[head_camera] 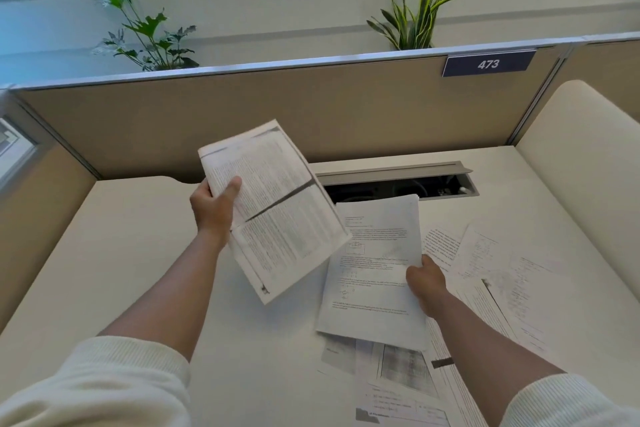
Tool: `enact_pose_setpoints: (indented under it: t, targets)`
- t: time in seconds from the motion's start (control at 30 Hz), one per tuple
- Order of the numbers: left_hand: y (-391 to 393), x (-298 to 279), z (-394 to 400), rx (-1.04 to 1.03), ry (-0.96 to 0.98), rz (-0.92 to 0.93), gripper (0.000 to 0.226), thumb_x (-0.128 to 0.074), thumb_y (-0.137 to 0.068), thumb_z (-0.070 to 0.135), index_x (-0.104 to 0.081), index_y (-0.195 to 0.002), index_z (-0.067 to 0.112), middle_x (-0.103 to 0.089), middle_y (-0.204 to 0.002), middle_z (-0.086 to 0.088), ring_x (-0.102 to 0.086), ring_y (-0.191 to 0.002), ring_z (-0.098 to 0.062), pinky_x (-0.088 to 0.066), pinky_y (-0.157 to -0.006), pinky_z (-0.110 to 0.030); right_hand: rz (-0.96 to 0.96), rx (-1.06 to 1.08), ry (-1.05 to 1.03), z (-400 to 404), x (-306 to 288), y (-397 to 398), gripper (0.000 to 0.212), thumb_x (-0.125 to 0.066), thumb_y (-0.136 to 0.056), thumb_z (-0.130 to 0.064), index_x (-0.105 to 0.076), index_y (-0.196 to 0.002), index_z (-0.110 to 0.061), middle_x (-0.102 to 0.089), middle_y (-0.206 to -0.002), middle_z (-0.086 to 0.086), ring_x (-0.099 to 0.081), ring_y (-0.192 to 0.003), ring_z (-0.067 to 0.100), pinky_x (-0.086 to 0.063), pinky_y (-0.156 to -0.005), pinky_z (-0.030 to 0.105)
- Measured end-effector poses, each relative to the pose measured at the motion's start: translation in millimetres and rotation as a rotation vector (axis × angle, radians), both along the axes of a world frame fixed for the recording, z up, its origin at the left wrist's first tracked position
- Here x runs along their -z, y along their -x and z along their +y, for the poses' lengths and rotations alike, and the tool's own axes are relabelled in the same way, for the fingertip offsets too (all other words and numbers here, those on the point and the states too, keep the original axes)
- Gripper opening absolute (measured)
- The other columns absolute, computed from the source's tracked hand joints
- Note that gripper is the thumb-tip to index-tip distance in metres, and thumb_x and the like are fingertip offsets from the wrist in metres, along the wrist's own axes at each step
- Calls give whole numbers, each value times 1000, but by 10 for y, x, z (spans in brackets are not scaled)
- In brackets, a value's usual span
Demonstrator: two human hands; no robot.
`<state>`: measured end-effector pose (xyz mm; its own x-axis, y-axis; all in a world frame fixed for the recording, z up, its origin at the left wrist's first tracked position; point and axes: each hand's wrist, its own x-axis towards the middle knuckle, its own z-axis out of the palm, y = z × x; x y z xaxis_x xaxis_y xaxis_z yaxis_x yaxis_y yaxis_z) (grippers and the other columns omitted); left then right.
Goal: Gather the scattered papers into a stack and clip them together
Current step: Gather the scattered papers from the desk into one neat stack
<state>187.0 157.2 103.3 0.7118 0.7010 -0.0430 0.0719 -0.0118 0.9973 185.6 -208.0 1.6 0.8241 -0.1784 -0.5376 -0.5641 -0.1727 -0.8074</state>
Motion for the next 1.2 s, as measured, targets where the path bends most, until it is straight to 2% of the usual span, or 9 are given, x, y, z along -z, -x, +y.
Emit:
enact_pose_setpoints:
  t: [0.13,0.27,0.4,0.57,0.67,0.9,1.0,1.1,1.2]
  targets:
    - [-107,-186,-33,254,245,-72,30,-77,-84,21,-69,-111,12,-75,-109,-6,-74,-96,-23,-61,-75,-38,30,-106,-2,59,-13,0,39,-42,-86,1,-57,-117,-18,-61,-104,2,-58,-87,19,-48,-76,29]
    - [-97,-171,-162,459,267,51,48,-81,-81,24,-63,-122,7,-74,-112,-12,-73,-98,-30,-62,-74,-42,74,-193,-83,137,-74,-14,39,-45,-84,1,-59,-116,-17,-64,-107,4,-62,-95,24,-52,-75,33]
    - [-30,-17,-369,491,206,201,50,-84,-76,27,-62,-118,12,-75,-108,-11,-75,-91,-28,-62,-68,-38,119,-287,-186,204,-121,-27,34,-50,-90,0,-59,-117,-20,-67,-111,4,-63,-98,24,-54,-71,33]
    - [90,230,-527,480,63,367,64,-82,-79,24,-49,-133,16,-66,-118,-9,-70,-99,-26,-60,-83,-46,116,-320,-270,251,-127,-76,28,-64,-90,-9,-61,-117,-17,-71,-110,6,-68,-100,25,-57,-86,41]
    - [152,291,-566,477,101,408,78,-82,-77,17,-36,-140,24,-59,-122,-7,-67,-103,-29,-59,-85,-49,110,-310,-309,244,-130,-90,28,-68,-86,-9,-65,-113,-15,-75,-102,5,-71,-94,25,-58,-84,41]
    - [288,446,-605,589,287,450,49,-79,-82,17,-61,-126,6,-72,-113,-17,-72,-98,-34,-58,-85,-54,131,-275,-388,306,-177,-42,24,-58,-89,0,-69,-109,-8,-73,-108,13,-69,-100,32,-55,-89,48]
    - [285,498,-675,460,258,418,43,-80,-81,21,-65,-120,8,-74,-109,-13,-74,-92,-27,-62,-72,-39,155,-234,-497,337,-254,-15,27,-53,-97,-22,-70,-111,-7,-72,-108,15,-71,-97,32,-58,-82,46]
    - [249,514,-719,379,242,357,42,-80,-81,23,-65,-119,12,-74,-108,-9,-74,-89,-23,-61,-63,-31,138,-353,-548,385,-377,-42,52,-36,-98,-54,-66,-122,-18,-70,-118,10,-67,-108,30,-50,-96,50]
    - [187,442,-726,344,174,298,37,-81,-80,26,-64,-113,18,-74,-104,-4,-74,-85,-20,-61,-60,-30,84,-484,-539,444,-525,-104,61,-39,-90,-66,-60,-131,-25,-66,-125,7,-62,-116,30,-44,-103,54]
